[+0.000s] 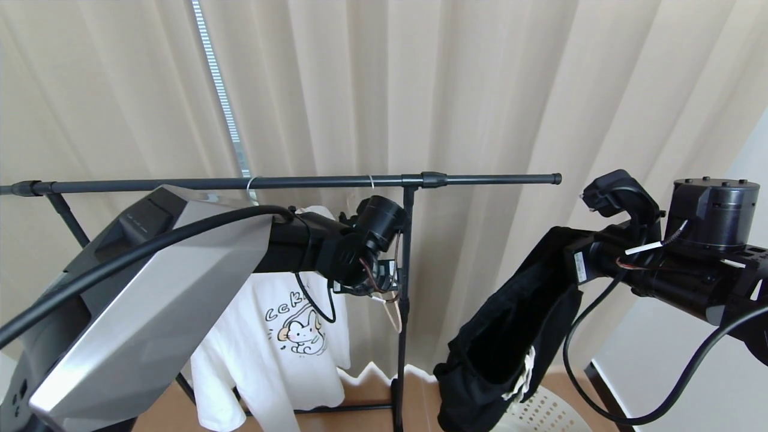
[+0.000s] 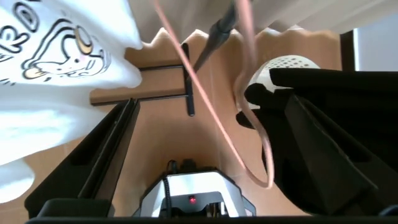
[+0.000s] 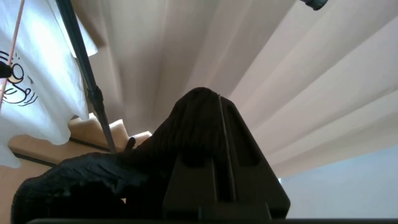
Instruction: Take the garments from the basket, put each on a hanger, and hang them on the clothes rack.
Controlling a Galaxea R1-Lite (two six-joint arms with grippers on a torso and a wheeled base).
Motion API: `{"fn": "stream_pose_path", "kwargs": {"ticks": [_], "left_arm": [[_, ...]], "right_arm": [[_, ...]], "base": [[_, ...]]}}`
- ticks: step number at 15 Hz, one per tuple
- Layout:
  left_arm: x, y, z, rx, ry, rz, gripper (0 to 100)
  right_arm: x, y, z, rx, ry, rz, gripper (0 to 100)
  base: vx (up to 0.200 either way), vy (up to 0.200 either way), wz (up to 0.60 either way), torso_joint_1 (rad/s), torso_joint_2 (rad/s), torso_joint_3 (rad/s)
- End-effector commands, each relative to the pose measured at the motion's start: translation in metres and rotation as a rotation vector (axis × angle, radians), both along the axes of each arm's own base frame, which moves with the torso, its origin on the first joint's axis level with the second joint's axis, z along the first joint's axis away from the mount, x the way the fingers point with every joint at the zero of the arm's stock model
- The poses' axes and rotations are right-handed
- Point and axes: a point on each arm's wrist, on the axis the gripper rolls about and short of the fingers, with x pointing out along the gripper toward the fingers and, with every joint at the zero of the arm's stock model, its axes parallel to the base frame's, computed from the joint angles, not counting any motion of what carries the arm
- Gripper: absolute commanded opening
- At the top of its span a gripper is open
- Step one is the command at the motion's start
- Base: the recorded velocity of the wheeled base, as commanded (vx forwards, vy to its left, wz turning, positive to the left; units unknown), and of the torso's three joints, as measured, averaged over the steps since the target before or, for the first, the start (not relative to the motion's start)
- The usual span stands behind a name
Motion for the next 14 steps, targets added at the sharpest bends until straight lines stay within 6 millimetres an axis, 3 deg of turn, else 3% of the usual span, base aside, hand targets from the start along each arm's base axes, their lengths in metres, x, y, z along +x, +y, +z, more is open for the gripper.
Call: {"fn": "stream_pose_path", "kwargs": {"ticks": [1, 6, 10, 11, 14], "left_arm": [[-0.001, 0.009, 0.007, 0.0, -0.006, 0.017, 100], [0.013, -0.004, 0.015, -0.043, -0.066, 0.005, 100], [0.021, -0.006, 0.0, -0.024, -0.055, 0.0, 100], [0.021, -0.006, -0.001, -0.021, -0.052, 0.002, 0], [0.022, -0.002, 0.0, -0.02, -0.05, 0.007, 0]], "right_arm": [[-0.001, 0.0, 0.002, 0.001, -0.006, 0.002, 0], [-0.002, 0.0, 0.001, 0.001, -0.003, 0.004, 0], [-0.002, 0.0, 0.0, 0.0, -0.001, 0.004, 0], [-0.002, 0.001, 0.0, 0.0, -0.001, 0.004, 0], [-0.001, 0.001, -0.001, -0.001, 0.003, 0.004, 0]], "base": [[0.0, 0.0, 0.0, 0.0, 0.0, 0.0], [0.0, 0.0, 0.0, 0.0, 0.0, 0.0], [0.0, 0.0, 0.0, 0.0, 0.0, 0.0], [0.0, 0.0, 0.0, 0.0, 0.0, 0.0], [0.0, 0.0, 0.0, 0.0, 0.0, 0.0]]}}
